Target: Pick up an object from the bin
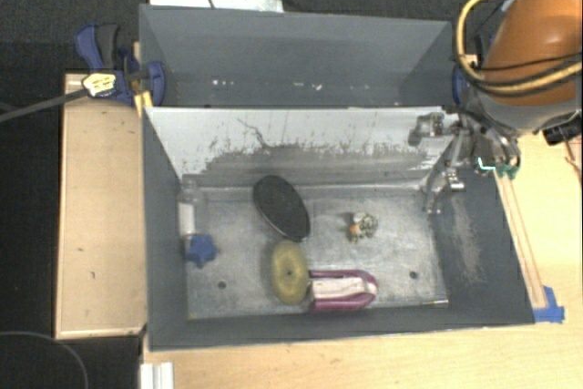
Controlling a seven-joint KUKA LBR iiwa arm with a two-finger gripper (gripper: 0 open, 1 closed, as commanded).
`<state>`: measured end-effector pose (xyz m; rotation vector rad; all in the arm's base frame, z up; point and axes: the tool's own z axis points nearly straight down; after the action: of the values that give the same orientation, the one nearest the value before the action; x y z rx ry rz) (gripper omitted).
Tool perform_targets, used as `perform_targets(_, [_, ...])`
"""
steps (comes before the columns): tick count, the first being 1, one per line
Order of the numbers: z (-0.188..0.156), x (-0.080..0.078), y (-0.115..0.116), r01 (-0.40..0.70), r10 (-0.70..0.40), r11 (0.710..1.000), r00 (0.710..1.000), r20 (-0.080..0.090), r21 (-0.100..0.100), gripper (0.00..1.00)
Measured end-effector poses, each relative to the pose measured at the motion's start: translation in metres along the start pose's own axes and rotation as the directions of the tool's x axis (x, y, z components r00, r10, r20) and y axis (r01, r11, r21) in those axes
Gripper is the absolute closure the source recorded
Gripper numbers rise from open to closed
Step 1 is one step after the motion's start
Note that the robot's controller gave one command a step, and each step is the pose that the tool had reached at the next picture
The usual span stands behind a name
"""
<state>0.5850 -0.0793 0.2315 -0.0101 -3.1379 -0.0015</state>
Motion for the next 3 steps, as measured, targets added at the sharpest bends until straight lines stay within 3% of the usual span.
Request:
perform_targets(1, [0.132,0.009,0.069,0.225,-0.225,0.974,0.974,0.0,-0.001,0.0])
perform_targets(2, [0.161,0.016,0.072,0.185,-0.185,0.983,0.983,0.006,0.001,0.0])
perform_targets(3, [0.159,0.016,0.071,0.188,-0.188,0.982,0.982,0.005,0.002,1.0])
